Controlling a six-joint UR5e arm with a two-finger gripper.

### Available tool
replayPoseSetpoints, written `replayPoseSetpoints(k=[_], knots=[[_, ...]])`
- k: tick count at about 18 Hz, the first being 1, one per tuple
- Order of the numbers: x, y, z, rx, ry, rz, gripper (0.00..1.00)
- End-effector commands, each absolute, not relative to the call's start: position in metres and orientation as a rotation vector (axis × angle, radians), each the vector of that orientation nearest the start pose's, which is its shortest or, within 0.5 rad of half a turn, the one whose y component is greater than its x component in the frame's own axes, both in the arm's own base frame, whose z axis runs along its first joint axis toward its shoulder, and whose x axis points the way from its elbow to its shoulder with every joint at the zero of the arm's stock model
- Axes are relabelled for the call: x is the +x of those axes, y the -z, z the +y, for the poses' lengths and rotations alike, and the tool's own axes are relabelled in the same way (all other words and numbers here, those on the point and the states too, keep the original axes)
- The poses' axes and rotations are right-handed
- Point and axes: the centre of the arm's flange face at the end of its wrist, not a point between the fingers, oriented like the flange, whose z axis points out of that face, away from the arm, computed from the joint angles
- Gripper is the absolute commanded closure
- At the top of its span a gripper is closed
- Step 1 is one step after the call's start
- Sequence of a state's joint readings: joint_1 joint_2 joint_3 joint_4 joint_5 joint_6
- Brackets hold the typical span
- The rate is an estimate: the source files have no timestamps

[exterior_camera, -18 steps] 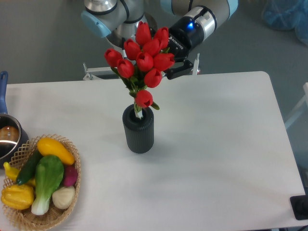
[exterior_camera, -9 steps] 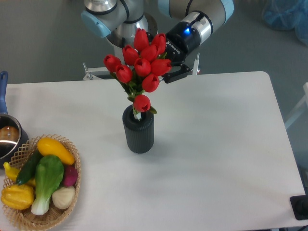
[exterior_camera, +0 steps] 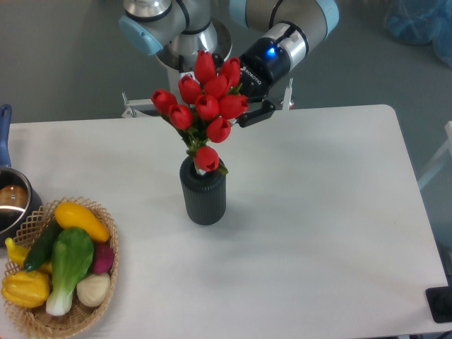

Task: Insert the flowers into the vase
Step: 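Lower the tulip stems down into the black vase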

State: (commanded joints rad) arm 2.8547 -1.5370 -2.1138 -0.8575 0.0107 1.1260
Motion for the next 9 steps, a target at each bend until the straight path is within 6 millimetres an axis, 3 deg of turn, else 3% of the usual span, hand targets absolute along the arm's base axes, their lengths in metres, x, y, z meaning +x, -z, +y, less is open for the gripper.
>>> replayPoseSetpoints(k=[9], knots=[[-0.342,-0.399,0.344,-1.603,0.416,0.030,0.55]])
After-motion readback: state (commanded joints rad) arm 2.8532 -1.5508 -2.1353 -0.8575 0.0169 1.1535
